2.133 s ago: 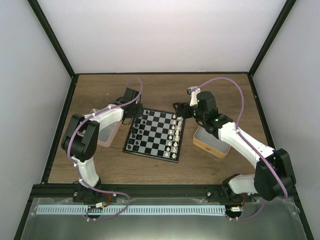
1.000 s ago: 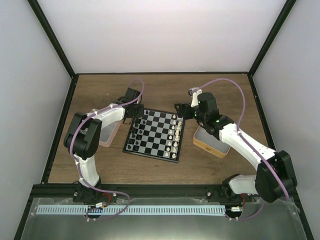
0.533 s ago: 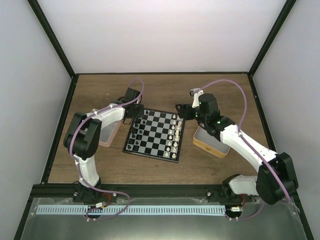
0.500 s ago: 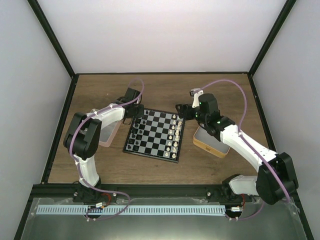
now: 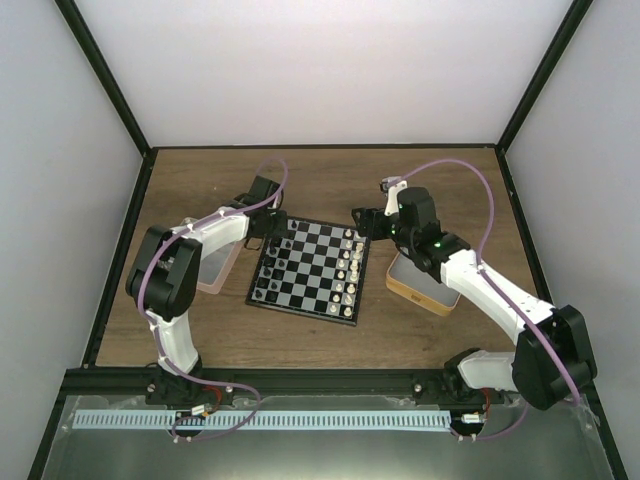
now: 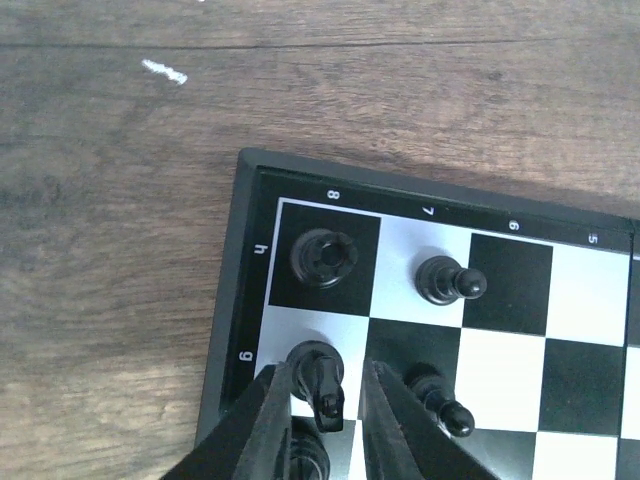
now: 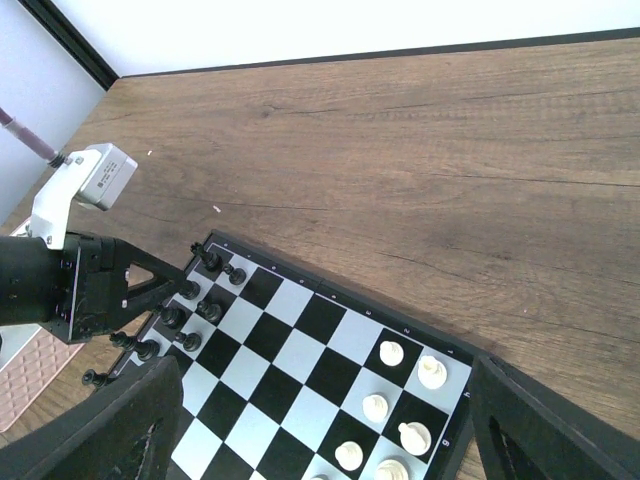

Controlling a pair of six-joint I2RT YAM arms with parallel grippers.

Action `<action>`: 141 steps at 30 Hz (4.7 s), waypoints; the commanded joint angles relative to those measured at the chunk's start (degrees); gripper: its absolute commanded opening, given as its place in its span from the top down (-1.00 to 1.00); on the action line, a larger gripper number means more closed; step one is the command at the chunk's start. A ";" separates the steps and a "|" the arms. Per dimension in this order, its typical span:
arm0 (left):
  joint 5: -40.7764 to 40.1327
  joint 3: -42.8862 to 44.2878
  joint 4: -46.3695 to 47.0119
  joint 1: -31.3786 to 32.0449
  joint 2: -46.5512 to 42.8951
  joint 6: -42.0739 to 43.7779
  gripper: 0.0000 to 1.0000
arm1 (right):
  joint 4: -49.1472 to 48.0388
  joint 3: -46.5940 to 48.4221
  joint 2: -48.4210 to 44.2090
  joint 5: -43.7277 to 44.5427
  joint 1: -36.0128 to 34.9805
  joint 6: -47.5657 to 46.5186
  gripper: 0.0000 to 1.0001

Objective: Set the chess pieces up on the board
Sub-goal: Place the chess piece on the chessboard, then pick up the chess piece from the storage box.

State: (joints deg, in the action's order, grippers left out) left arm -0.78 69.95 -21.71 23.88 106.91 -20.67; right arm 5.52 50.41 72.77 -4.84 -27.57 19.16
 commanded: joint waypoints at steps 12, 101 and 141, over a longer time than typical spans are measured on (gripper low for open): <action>1.19 4.41 -0.55 0.03 -7.27 -0.60 0.01 | 6.56 0.43 -4.10 13.06 3.63 9.13 -0.59; 5.51 -4.85 4.67 -4.14 -24.05 2.38 -0.22 | 24.92 -4.44 14.02 24.37 28.54 17.60 0.14; 6.51 -5.12 5.04 -4.37 -23.60 1.95 -0.22 | 23.06 -9.70 12.99 18.01 27.76 20.51 0.79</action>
State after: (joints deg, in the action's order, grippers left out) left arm 5.06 65.45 -18.48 19.84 83.13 -18.26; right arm 26.74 42.06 85.80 13.78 0.56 39.62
